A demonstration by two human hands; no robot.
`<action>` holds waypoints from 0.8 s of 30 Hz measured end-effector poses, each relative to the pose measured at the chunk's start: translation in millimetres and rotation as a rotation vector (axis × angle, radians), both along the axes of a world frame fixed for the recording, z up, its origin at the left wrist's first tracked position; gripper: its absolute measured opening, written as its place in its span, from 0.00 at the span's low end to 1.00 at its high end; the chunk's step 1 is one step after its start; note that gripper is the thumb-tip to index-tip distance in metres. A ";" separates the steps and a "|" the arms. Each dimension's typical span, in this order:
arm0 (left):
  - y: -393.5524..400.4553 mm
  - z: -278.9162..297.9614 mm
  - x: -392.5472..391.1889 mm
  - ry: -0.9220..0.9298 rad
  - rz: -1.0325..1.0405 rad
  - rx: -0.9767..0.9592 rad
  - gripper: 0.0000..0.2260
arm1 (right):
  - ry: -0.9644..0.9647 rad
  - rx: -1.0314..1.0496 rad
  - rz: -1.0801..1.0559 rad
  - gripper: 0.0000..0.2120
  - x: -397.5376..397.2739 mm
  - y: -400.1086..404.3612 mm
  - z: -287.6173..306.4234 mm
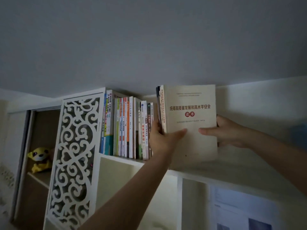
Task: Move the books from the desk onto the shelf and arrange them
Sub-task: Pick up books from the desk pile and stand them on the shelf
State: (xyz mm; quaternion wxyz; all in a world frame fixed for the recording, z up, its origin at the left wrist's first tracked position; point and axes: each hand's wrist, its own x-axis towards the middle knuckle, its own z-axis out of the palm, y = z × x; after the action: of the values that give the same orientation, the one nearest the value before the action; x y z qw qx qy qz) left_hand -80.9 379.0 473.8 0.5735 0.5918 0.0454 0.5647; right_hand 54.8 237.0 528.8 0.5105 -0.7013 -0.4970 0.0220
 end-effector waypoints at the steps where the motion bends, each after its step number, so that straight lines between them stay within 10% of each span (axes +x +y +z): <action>1: 11.6 -1.6 6.9 0.001 0.017 -0.017 0.26 | 0.004 -0.011 -0.015 0.16 5.5 11.8 -0.3; 16: 66.6 -38.9 43.7 0.086 0.342 0.380 0.36 | 0.226 -0.191 -0.053 0.21 56.3 78.4 -14.2; 24: 68.0 -51.0 52.9 0.091 0.544 0.477 0.30 | -0.164 -0.396 -0.359 0.39 37.5 89.9 -23.4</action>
State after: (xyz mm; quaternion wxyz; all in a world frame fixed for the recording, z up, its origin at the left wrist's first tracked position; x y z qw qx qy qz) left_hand -28.0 446.9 422.8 0.2455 0.6996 0.0936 0.6645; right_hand 92.2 326.8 505.4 0.3174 -0.8638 -0.3902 -0.0288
